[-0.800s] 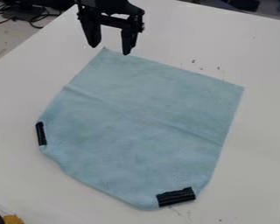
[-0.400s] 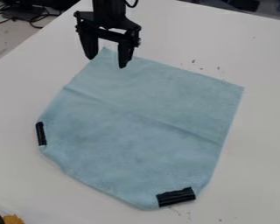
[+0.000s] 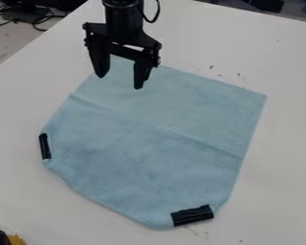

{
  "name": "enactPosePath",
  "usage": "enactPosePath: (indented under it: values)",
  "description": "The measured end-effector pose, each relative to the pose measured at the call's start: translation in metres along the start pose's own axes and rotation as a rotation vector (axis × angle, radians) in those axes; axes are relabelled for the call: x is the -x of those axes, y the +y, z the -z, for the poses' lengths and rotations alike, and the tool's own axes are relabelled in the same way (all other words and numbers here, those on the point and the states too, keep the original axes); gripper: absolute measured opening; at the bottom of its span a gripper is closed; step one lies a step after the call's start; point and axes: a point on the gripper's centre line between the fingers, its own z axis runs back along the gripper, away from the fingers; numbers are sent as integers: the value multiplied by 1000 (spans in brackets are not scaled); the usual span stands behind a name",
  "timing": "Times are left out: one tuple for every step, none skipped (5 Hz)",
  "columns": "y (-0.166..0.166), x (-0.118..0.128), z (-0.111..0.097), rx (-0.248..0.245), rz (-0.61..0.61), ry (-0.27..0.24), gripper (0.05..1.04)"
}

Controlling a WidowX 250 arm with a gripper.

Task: Fold cloth from the bottom right to the left

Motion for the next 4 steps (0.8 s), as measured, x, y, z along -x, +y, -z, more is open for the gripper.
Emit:
enactPosePath:
  values:
    - [-32, 16, 5, 16, -24, -8, 1000]
    - [-60, 30, 16, 49, -31, -13, 1000]
    - [-88, 38, 18, 83, -14, -25, 1000]
    - [-101, 61, 28, 97, -9, -13, 1000]
